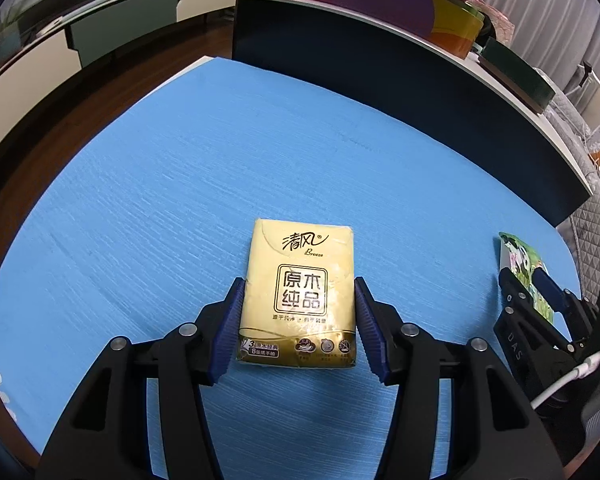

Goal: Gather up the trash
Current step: 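Grasp the gold tissue pack with the left tool while the right tool grasps the green panda packet, then carry the tissue pack and green packet over the pink bin and release both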

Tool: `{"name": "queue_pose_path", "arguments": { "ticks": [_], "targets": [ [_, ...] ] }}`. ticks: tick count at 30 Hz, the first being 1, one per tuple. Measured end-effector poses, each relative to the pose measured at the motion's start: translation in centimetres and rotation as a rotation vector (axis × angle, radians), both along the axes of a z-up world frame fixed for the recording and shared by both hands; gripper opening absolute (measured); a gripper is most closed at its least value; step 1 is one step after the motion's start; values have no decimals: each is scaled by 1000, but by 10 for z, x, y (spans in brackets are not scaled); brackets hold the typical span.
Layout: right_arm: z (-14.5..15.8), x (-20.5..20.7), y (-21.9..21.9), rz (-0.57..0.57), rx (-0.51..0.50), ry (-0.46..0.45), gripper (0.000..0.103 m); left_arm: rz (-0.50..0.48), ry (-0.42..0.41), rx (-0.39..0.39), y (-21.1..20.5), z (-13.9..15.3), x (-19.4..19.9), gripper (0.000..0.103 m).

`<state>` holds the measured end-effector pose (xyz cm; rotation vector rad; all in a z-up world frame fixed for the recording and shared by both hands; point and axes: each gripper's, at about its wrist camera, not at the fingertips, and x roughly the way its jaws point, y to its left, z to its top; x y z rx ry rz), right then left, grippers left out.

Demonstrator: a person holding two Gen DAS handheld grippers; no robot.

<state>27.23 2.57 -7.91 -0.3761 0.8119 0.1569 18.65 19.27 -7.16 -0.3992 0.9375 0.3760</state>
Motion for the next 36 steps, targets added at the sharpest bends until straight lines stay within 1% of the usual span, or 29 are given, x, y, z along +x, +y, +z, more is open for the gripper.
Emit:
{"name": "queue_pose_path", "arguments": {
  "ticks": [1,3,4,6,9,12,15,22,25,30,33,36],
  "targets": [
    [0,0,0,2,-2,4,35,-3,-2,2,0,0,0,52],
    [0,-1,0,4,-10,4,20,-6,-6,8,0,2,-1,52],
    [2,-3,-1,3,-13,0,18,-8,-9,11,-1,2,-1,52],
    [3,-5,-2,6,-15,-5,8,-14,-15,12,-3,4,-3,52],
    [11,-11,-8,13,-25,-42,3,-29,-26,20,-7,6,-3,52],
    [28,-25,-16,26,-40,-107,2,-51,-42,36,-14,11,-3,52],
    [45,-36,-30,24,-25,-144,1,-75,-64,54,-23,18,-4,52],
    [90,-68,-77,3,64,-219,0,-147,-117,107,-53,36,-9,52],
    [103,-84,-95,6,103,-230,0,-173,-130,120,-64,41,-11,52],
    [116,-101,-121,-7,164,-230,0,-221,-152,147,-83,47,-17,52],
    [124,-111,-140,-15,201,-229,0,-242,-160,150,-91,49,-19,52],
    [130,-120,-155,-13,218,-233,0,-264,-170,163,-99,52,-22,52]
  ]
}}
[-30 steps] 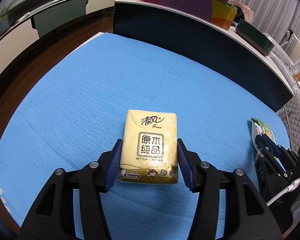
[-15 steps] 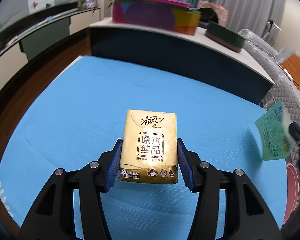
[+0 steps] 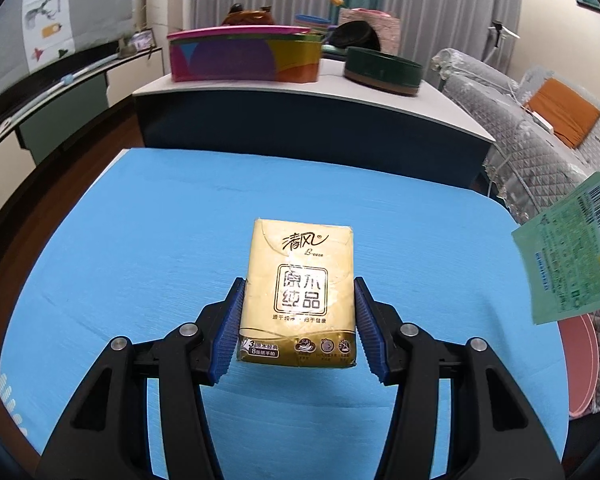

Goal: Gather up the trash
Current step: 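Carry the tissue pack and green packet over the pink bin and release both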

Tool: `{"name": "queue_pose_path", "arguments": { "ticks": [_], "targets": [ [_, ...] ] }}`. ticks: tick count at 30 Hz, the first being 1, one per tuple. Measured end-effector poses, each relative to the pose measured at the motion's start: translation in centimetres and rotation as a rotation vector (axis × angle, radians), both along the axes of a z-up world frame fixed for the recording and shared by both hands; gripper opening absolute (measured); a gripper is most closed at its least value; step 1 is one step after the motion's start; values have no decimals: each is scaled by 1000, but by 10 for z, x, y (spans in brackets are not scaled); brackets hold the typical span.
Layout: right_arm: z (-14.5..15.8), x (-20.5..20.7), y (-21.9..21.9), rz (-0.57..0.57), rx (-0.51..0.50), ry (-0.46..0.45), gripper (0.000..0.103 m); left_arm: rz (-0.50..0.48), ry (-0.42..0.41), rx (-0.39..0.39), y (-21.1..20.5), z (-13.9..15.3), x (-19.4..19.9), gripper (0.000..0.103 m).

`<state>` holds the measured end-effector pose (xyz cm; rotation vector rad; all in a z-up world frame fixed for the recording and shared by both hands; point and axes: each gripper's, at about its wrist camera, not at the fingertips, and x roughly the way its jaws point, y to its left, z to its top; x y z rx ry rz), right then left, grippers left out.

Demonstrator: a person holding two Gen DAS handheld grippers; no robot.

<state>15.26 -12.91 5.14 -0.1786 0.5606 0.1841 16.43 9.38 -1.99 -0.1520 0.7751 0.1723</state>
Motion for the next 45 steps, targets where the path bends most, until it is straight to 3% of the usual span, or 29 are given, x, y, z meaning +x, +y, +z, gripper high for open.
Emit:
{"name": "queue_pose_path", "arguments": {
  "ticks": [6,14,30,37,45],
  "targets": [
    [10,-16,-40,-8,44,-9,0,-28,-8,16,-13,2,-3,52],
    [-3,-26,-88,-77,146,-1,0,-80,-22,28,-38,6,-4,52],
    [-2,-50,-171,-194,181,-45,0,-259,-83,59,-122,23,-8,52],
    [1,-62,-199,-241,171,-74,0,-299,-53,35,-150,20,-4,52],
    [-5,-62,-238,-301,226,-60,0,-409,-46,24,-195,23,-3,52]
  ]
}}
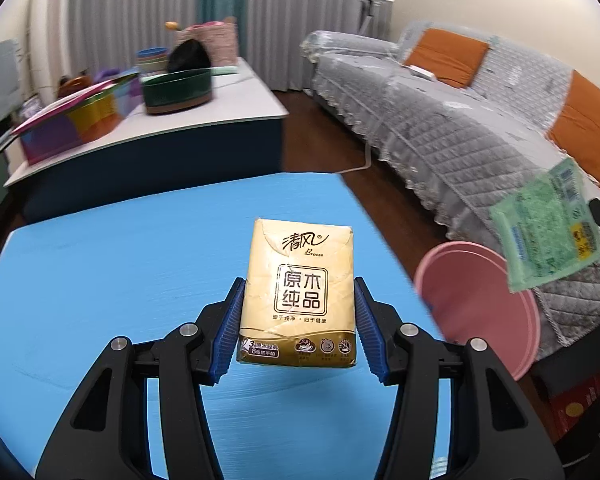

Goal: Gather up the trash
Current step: 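Carry the tissue pack and green packet over the pink bin and release both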

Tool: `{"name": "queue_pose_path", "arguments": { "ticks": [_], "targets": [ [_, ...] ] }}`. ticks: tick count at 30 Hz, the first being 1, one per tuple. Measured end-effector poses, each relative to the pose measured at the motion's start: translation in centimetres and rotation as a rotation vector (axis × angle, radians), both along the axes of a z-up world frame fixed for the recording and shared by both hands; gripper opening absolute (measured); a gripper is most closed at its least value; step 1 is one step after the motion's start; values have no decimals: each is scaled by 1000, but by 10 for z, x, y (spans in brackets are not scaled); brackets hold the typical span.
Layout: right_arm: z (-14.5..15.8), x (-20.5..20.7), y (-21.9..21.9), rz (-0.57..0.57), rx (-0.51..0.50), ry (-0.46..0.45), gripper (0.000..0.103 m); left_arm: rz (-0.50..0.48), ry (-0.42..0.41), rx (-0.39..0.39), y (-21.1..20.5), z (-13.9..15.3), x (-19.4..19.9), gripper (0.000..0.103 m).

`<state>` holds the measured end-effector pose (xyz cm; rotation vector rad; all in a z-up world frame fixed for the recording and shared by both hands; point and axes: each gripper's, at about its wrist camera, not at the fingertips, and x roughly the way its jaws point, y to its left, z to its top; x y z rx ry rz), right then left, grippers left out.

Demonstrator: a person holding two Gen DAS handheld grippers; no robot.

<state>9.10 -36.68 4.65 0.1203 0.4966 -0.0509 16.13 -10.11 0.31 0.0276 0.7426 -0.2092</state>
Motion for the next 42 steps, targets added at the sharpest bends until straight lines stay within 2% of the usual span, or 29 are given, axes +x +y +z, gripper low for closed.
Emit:
{"name": "queue_pose_path", "arguments": {
  "ticks": [10,21,28,38,41,42],
  "targets": [
    [-6,7,-27,-57,19,9,0,-157,-4,-29,-64,5,9,52],
    [-13,9,-41,-74,14,23,0,-268,32,-27,-132,-5,19,52],
    [-12,8,-49,-92,18,27,0,-316,60,-12,-158,-13,23,52],
    [-17,6,-60,-129,17,44,1,-329,64,-11,-178,-9,24,54],
    [-21,11,-67,-137,31,80,9,-328,59,-9,-179,-7,23,66],
    [-24,13,-69,-136,38,98,30,-326,56,-6,-179,-6,23,68]
  ]
}}
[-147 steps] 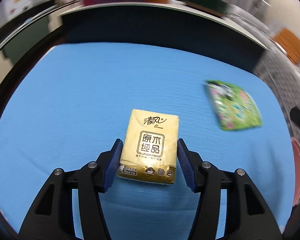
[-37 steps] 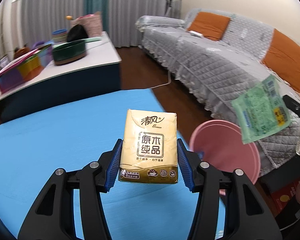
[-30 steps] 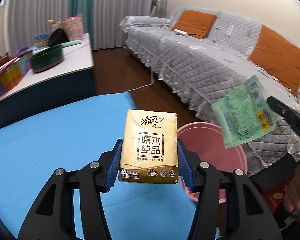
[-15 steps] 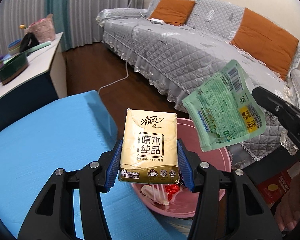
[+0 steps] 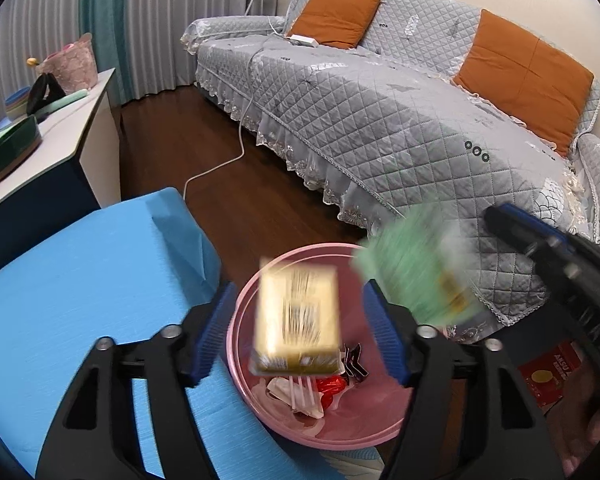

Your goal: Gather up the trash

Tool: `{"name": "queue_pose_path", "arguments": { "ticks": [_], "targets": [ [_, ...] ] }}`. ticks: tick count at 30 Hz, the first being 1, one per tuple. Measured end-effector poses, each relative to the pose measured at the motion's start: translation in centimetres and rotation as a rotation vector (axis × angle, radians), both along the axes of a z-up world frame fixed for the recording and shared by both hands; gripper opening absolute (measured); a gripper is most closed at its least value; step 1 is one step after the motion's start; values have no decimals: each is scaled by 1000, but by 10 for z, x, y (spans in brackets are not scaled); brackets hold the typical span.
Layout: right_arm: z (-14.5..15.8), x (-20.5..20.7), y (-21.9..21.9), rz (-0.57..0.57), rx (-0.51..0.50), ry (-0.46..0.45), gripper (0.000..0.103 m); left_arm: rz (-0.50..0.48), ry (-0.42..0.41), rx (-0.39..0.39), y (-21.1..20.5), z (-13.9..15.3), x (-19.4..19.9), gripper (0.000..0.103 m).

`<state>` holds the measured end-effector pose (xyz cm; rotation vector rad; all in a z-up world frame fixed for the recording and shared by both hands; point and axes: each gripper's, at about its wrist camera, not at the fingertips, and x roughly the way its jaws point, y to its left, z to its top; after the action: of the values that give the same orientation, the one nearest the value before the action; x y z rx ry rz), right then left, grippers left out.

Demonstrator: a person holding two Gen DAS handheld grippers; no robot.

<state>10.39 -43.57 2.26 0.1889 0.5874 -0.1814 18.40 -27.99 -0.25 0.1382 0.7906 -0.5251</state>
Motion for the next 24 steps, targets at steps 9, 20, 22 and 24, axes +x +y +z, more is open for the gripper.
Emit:
{"name": "queue_pose_path", "arguments": {
  "ticks": [9,20,22,24],
  "targets": [
    [2,-7,-7,-50,18,-7,65,43,-33,-18,25,24,-7,77],
    [45,-35,38,21,-16,-88,96,178,-169,-82,121,87,-57,84],
    [57,-44,54,31,-24,-107,98,200,-186,-86,138,92,-68,86],
    [65,-56,70,44,-36,-120,98,231,-197,-89,159,94,-83,88]
  ]
}}
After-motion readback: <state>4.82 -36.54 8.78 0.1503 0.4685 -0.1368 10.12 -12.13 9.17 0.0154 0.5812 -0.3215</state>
